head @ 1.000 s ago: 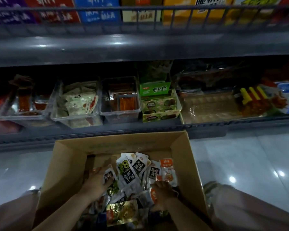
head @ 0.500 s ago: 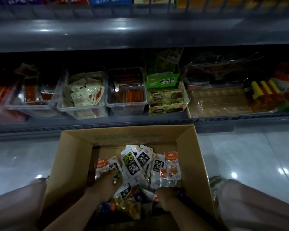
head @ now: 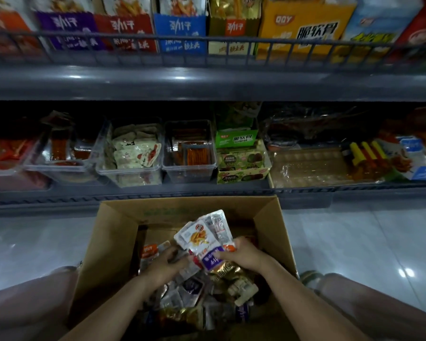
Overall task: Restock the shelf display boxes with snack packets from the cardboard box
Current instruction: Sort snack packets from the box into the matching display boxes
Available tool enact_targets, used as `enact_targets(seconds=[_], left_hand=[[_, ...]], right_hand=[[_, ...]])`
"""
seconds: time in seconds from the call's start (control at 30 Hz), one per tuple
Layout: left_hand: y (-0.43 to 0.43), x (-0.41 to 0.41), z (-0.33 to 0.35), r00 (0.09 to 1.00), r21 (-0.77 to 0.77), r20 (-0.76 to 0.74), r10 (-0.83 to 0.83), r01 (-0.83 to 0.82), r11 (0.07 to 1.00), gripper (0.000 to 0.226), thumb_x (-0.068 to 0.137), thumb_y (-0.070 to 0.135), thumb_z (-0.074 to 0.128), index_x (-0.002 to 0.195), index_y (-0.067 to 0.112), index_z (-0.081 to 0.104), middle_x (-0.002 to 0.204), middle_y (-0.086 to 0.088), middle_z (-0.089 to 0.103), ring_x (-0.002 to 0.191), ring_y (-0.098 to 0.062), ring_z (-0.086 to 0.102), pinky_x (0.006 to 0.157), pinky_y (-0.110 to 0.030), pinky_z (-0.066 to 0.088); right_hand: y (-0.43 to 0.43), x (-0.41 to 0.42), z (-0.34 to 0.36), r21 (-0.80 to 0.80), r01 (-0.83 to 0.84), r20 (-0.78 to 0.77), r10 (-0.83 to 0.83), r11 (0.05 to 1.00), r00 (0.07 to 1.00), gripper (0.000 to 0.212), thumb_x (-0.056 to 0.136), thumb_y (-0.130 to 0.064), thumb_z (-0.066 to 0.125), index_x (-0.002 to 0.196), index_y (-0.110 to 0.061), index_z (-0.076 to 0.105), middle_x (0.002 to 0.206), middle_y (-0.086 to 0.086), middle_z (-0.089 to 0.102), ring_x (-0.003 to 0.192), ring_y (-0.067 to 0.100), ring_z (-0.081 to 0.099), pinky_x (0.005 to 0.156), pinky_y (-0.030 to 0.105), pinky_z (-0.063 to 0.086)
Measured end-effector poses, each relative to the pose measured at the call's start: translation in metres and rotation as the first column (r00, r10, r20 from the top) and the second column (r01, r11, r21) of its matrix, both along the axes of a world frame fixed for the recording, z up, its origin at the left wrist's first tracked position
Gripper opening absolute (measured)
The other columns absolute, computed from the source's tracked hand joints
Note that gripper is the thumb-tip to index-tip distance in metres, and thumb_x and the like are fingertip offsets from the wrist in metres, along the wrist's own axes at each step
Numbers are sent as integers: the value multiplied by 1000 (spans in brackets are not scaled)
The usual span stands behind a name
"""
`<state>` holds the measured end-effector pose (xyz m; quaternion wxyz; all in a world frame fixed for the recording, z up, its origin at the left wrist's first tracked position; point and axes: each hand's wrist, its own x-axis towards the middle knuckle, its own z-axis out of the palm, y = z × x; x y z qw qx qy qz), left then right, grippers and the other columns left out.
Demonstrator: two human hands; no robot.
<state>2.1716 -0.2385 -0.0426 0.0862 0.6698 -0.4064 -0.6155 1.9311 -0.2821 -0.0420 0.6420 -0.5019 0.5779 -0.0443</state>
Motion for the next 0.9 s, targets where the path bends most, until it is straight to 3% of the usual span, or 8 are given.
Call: enact_targets(seconds=[0.07, 0.13, 0.23, 0.3, 0.4, 0.67, 0.77, 0.9], left_hand=[[-4, 0, 13, 999, -32, -39, -16, 14, 999, 84, 56, 77, 71, 126, 34, 54, 130, 6, 56, 115, -12, 56, 96, -32, 48], [-8, -2, 38, 998, -73, -64, -16, 11, 997, 61, 71, 62, 71, 122, 33, 53, 124, 5, 62, 106, -9, 61, 85, -23, 49], [-17, -2, 76, 989, -69, -147, 34, -44, 997, 53, 75, 43, 75, 120, 21, 58, 112, 2, 69, 101, -15, 66, 95, -32, 49], [-23, 0, 107, 962, -46, -270, 38, -53, 998, 56, 71, 31, 80, 119, 10, 60, 107, -4, 72, 101, -21, 67, 94, -36, 52], [-28, -1, 156, 916, -80, -401, 16, -52, 995, 30, 82, 14, 71, 109, 8, 60, 104, -8, 71, 95, -20, 68, 77, -27, 58], [-19, -6, 227, 944, -397, -329, -11, -127, 909, 10, 89, 29, 62, 93, 20, 64, 83, 4, 75, 76, -10, 72, 68, -24, 57], [-19, -1, 240, 932, -456, -359, 41, -214, 864, 12, 89, 30, 61, 91, 19, 65, 79, 5, 75, 74, -11, 71, 71, -27, 56], [-22, -5, 244, 818, -456, -525, 235, -503, 734, 6, 91, 23, 59, 94, 21, 64, 83, 7, 75, 78, -9, 71, 66, -21, 56]], right_hand=[[-4, -1, 20, -9, -2, 17, 2, 1000, 1000, 19, 83, -28, 73, 101, -24, 67, 109, 0, 71, 97, 9, 67, 90, 26, 53], [-6, -1, 41, -27, -35, 24, 36, 999, 999, 16, 84, -27, 72, 99, -25, 67, 108, 1, 71, 97, 9, 68, 91, 26, 53], [-6, 3, 73, -68, -34, 34, 37, 997, 999, 21, 83, -31, 73, 102, -24, 68, 105, -2, 73, 98, 10, 69, 95, 33, 52], [-5, 7, 101, -97, -47, 45, 51, 994, 998, 16, 85, -30, 70, 100, -26, 67, 102, -4, 73, 95, 8, 69, 90, 28, 54], [1, 10, 145, -151, -55, 71, 66, 987, 995, 11, 89, -28, 65, 100, -25, 65, 100, -7, 72, 91, 4, 68, 78, 18, 53], [17, 22, 238, -271, -148, 104, 181, 951, 978, 12, 92, -26, 61, 103, -29, 62, 98, -15, 71, 94, -2, 67, 80, 14, 51], [18, 33, 249, -280, -62, 208, 124, 958, 970, 32, 85, -34, 64, 116, -27, 57, 110, -6, 70, 104, 8, 66, 92, 24, 51], [16, 47, 248, -231, 307, 412, -193, 923, 890, 66, 63, -43, 74, 122, -20, 54, 107, 0, 72, 100, 15, 69, 87, 30, 54]])
